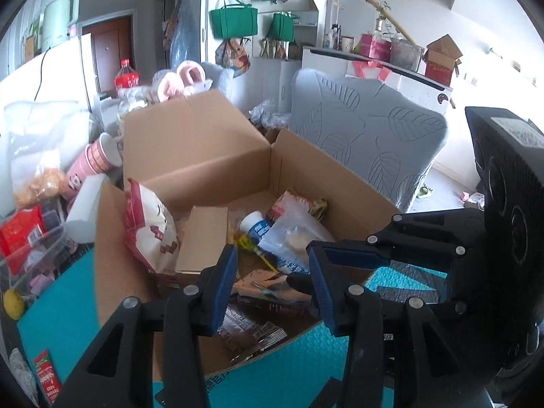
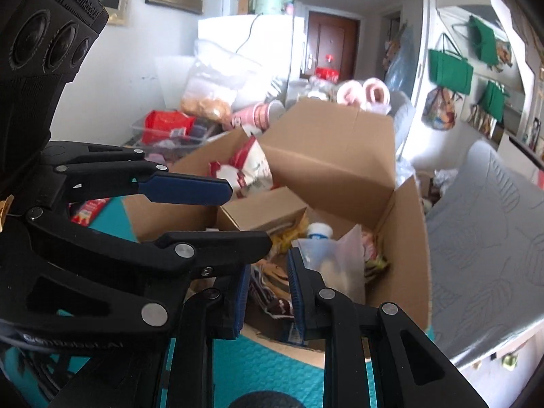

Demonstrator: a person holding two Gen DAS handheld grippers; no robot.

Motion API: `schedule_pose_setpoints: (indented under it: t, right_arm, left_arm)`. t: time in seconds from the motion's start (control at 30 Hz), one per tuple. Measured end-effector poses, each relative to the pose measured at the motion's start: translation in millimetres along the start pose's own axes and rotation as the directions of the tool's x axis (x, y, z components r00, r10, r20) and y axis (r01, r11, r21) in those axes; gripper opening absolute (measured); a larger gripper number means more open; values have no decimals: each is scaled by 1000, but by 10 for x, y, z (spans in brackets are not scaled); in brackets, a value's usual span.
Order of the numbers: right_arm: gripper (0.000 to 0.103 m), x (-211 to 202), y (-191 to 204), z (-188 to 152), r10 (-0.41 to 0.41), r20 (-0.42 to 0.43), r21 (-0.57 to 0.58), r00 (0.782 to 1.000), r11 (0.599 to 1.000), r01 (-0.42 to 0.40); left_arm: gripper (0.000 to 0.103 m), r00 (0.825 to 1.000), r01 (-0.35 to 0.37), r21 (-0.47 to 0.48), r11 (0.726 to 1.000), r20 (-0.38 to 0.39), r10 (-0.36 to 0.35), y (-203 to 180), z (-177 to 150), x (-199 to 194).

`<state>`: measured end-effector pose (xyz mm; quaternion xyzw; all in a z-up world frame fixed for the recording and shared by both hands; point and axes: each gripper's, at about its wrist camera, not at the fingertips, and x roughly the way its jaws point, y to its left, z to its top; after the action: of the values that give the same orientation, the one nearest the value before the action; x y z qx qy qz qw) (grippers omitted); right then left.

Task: Organize snacks

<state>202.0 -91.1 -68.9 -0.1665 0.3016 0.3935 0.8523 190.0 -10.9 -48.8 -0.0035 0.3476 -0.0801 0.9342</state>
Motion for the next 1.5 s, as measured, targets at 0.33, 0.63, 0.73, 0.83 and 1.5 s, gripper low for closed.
schedule_pose_setpoints:
  t: [0.33, 0.63, 0.73, 0.83, 1.5]
  right_arm:
    - [23, 196, -121, -111, -16, -47, 33, 999, 999, 17]
    - [23, 132, -122, -102, -61, -64, 47, 996, 997, 64]
    - [39, 46, -120, -56, -84, -55, 54, 995, 995, 87]
    - [62, -74, -131, -1, -103, -29, 80, 994, 991, 105]
    - [81, -655, -298, 267, -298, -66, 206, 952, 930, 305]
  left_arm:
    - [43, 998, -35, -36, 999, -47, 34, 121, -114, 227]
    - [44, 992, -120, -30, 992, -38, 119, 97, -58, 127]
    - [44, 990, -135, -48, 990, -39, 134, 110, 9, 65]
    - [44, 984, -174, -62, 983, -36, 172, 122, 75, 2]
    - [80, 947, -317, -86, 944, 25, 321, 12, 306, -564]
